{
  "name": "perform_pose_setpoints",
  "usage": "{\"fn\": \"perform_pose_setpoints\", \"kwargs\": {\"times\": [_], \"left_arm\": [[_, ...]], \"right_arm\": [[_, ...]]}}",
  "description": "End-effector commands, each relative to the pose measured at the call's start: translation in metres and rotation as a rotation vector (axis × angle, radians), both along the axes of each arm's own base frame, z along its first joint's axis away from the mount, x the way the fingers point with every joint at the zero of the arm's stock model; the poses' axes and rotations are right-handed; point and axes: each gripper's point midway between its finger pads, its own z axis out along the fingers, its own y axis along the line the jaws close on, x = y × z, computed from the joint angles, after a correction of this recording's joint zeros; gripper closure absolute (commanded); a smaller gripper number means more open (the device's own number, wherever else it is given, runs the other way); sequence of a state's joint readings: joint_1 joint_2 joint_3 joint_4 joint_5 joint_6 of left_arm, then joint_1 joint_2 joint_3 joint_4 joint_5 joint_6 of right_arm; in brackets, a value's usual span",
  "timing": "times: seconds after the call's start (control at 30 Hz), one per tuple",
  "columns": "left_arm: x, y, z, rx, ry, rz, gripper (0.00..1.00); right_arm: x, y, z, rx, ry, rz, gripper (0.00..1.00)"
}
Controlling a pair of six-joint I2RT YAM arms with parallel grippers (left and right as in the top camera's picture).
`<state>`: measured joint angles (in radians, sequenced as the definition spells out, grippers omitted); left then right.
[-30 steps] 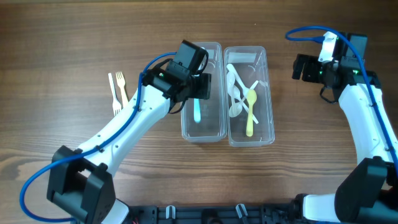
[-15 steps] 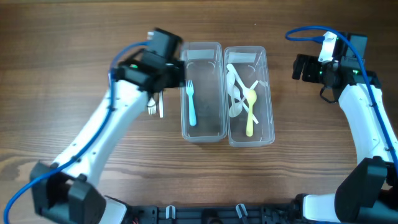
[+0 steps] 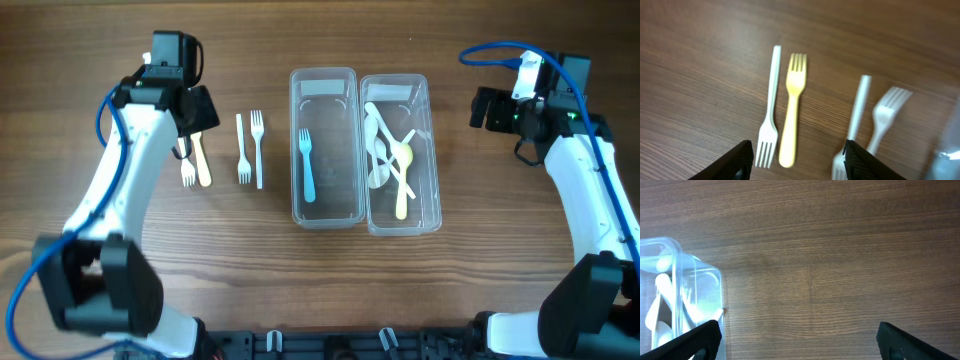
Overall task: Pack container
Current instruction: 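Return the left gripper to the forks and grasp the yellow fork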
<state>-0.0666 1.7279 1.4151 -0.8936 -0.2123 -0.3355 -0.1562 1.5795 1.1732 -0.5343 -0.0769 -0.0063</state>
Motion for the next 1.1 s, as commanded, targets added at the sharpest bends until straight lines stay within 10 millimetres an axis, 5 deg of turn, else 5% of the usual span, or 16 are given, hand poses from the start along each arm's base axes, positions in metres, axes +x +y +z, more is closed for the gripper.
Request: {"fn": "perform_pose_setpoints", "kwargs": {"times": [0.0,0.33,0.47,1.07], "left_arm": [[0.003,0.020,-0.038,0.007,0.087,0.061,0.42],[0.004,0.010,-0.109,-0.087,0.227,0.053,0.57],[0.007,0.010,-0.113,-0.088,0.221,0.050,0.76],[0.019,0.010,-0.113,-0.089,0.177,0.048,0.69]], "right_arm": [[-0.002,-0.002,0.003,-0.020,-0.009,0.007,0.00],[-0.002,-0.002,0.003,-0.019,-0.009,0.007,0.00],[-0.002,-0.002,0.003,-0.019,-0.009,0.007,0.00],[-0.002,-0.002,0.003,-0.020,-0.009,0.007,0.00]]}}
